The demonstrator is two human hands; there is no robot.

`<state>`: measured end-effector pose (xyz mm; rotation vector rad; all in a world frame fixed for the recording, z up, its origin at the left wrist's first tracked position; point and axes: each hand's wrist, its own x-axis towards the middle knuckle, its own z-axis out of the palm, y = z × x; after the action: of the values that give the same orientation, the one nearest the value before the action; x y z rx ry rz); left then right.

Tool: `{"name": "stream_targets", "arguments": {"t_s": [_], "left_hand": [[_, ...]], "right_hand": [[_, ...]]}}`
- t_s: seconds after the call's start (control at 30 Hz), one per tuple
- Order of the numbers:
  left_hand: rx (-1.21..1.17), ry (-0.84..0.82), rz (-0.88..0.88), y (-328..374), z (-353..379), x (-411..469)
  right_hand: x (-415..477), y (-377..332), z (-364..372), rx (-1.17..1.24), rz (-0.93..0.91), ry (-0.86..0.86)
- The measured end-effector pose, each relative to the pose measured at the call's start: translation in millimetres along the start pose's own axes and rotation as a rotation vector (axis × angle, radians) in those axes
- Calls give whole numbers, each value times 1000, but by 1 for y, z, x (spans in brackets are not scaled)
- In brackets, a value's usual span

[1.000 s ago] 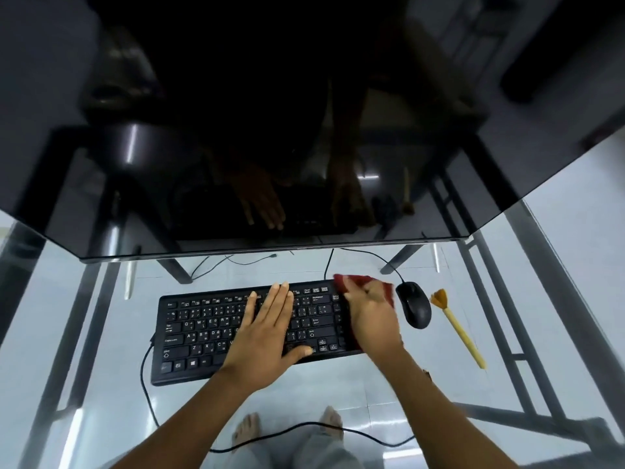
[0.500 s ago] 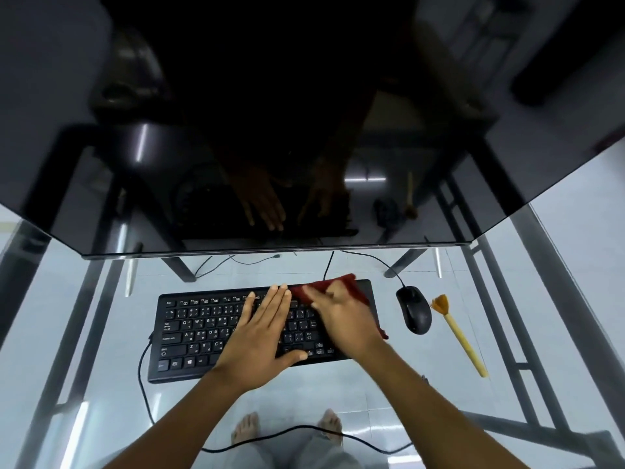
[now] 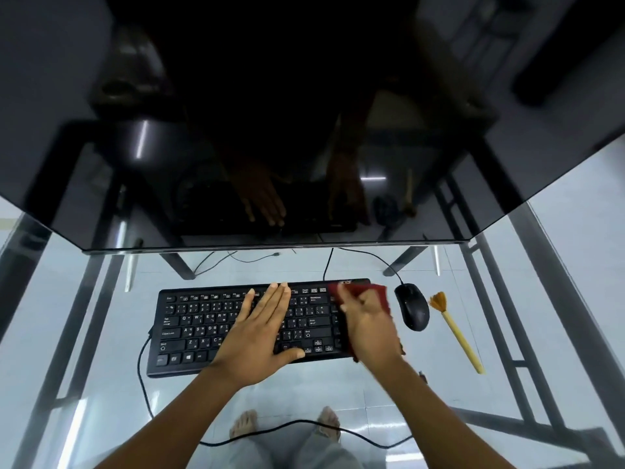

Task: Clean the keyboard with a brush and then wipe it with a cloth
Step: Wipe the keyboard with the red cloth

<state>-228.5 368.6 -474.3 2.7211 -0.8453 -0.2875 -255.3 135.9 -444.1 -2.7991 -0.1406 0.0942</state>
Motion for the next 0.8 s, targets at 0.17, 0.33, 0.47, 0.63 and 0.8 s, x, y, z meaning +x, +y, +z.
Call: {"name": "stream_targets", "arguments": {"t_s": [0.17, 0.33, 0.47, 0.63, 0.8], "left_hand": [[23, -13, 9, -2, 1, 0], [56, -25, -21, -3, 1, 0], [48, -24, -13, -3, 0, 1], [63, -19, -9, -4, 0, 0], [75, -53, 18, -7, -1, 0]], "right_hand": [[-19, -9, -2, -41, -197, -171], [-22, 10, -11, -73, 61, -5], [-37, -14, 4, 25, -11, -204], [-27, 3, -13, 1, 215, 47], [-25, -25, 11, 21, -137, -189]]}}
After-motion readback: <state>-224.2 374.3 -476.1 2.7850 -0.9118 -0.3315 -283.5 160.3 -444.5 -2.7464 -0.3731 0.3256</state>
